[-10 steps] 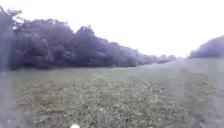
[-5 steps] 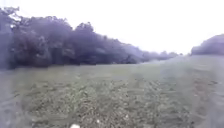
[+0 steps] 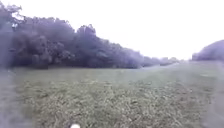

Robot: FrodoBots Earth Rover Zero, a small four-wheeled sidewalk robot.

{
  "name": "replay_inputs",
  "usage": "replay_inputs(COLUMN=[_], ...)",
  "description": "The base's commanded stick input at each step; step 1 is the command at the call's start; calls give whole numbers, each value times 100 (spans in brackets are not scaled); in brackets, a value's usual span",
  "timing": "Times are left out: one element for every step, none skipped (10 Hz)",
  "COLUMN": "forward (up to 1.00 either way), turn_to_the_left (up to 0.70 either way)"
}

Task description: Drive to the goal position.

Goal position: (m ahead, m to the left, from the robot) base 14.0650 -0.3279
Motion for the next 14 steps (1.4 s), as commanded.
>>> replay_inputs(forward=[70, 70, 70, 70, 70, 70, 70, 70, 70, 70, 70, 70, 70, 70], turn_to_the_left=[-35, -35, -35, -35, -35, -35, -35, 0, 0, 0, 0, 0, 0, 0])
